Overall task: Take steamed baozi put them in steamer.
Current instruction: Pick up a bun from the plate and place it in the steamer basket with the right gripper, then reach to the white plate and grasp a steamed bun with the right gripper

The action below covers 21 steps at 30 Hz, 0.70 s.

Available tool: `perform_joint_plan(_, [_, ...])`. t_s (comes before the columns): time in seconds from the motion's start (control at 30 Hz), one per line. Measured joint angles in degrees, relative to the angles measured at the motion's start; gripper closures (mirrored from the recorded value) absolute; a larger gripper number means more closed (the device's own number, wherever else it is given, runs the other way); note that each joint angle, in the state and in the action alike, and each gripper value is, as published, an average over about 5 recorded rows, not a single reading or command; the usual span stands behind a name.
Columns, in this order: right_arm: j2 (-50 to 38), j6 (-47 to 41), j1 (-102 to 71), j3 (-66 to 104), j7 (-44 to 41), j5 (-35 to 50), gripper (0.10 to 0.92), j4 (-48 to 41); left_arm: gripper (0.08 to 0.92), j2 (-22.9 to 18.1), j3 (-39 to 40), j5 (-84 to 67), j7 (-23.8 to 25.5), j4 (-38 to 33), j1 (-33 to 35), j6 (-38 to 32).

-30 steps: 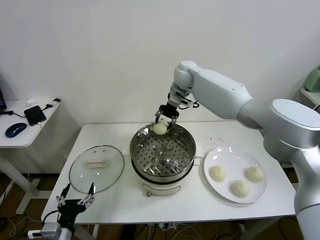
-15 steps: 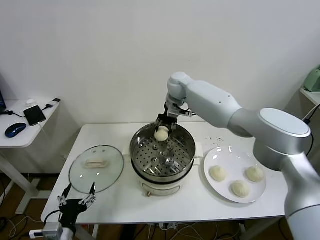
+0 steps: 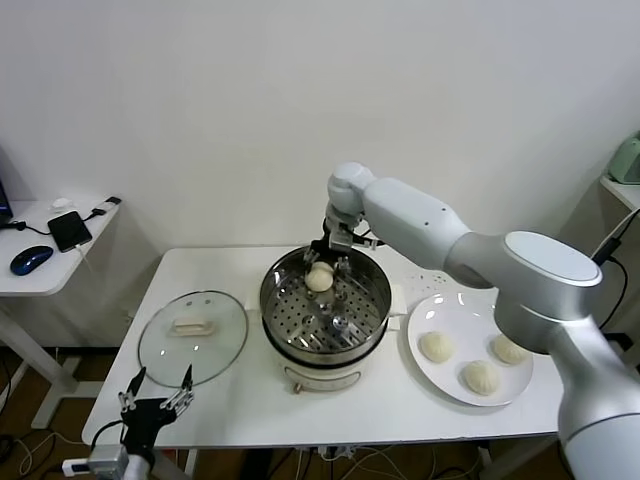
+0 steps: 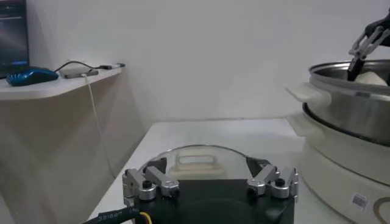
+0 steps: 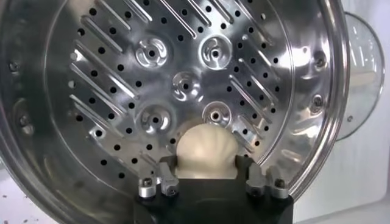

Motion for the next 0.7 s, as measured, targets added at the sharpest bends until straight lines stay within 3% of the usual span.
perform_joint_plan(0.47, [-14.9,-1.0,6.7,-0.2,-3.6,22.2,0.203,15.5,0.177,0.1,0.3,-0.1,0.2,-0.5,-0.2,0.5])
perform_joint_plan(0.7, [-25.7,-13.3,7.1,2.6,-5.1,27.1,0.203,24.4,0.177,0.5,0.4,-0.9,0.7,-0.8,-0.4,1.1])
